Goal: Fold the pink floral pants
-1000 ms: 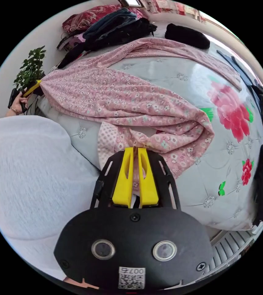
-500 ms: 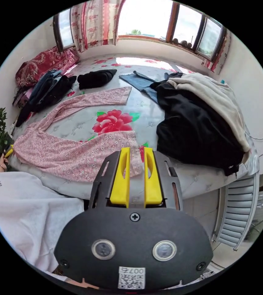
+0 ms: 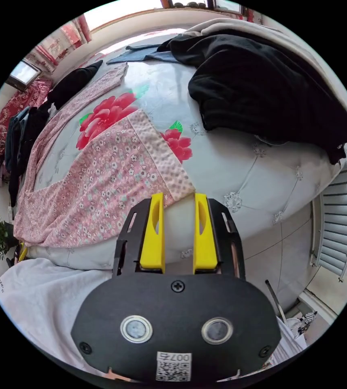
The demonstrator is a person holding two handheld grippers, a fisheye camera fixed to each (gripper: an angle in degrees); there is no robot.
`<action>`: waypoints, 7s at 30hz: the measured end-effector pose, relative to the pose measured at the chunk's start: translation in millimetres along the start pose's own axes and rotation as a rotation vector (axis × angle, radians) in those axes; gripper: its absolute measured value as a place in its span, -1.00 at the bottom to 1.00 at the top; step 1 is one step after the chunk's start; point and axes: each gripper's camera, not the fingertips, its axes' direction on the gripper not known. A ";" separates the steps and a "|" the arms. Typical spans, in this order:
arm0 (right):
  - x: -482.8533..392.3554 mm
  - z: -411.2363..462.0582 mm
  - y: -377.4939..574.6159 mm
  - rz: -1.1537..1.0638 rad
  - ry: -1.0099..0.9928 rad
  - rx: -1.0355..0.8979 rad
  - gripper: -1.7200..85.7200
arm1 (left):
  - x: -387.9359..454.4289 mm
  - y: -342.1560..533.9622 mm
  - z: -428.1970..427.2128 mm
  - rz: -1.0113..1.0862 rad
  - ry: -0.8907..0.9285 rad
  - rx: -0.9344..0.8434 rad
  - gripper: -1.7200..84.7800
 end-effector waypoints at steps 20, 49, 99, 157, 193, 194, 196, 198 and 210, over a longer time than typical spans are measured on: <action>19.6 -310.1 -33.5 -0.273 -0.579 0.668 -0.95 | 120.7 -46.7 -167.8 0.543 0.405 0.164 -0.98; -72.5 -132.0 -67.6 -0.263 -0.264 0.218 -0.83 | 129.5 9.0 11.3 0.372 -0.027 -0.028 -0.77; -105.7 -41.6 -163.9 -0.225 -0.217 0.004 -0.95 | 146.1 -89.2 51.4 0.393 -0.100 -0.050 -0.97; -133.8 -161.6 -104.5 0.038 -0.058 0.611 -0.96 | 173.4 -88.0 109.4 0.427 -0.215 0.158 -0.98; -149.8 20.0 -258.3 -0.298 0.259 0.090 -0.93 | 146.0 -45.8 73.5 0.291 -0.186 0.202 -0.82; -139.7 18.9 -260.3 -0.251 0.292 0.076 -0.94 | 133.3 -34.7 69.2 0.278 -0.200 0.172 -0.81; -118.4 12.5 -261.5 -0.155 0.280 0.063 -0.94 | 114.5 -14.5 67.3 0.249 -0.231 0.130 -0.81; -107.6 -7.7 -252.9 -0.106 0.217 0.115 -0.95 | 100.0 6.7 72.1 0.233 -0.241 0.070 -0.79; -86.6 -42.1 -12.1 -0.378 0.008 0.002 -0.93 | 116.8 86.1 126.5 0.512 -0.708 -0.120 -0.97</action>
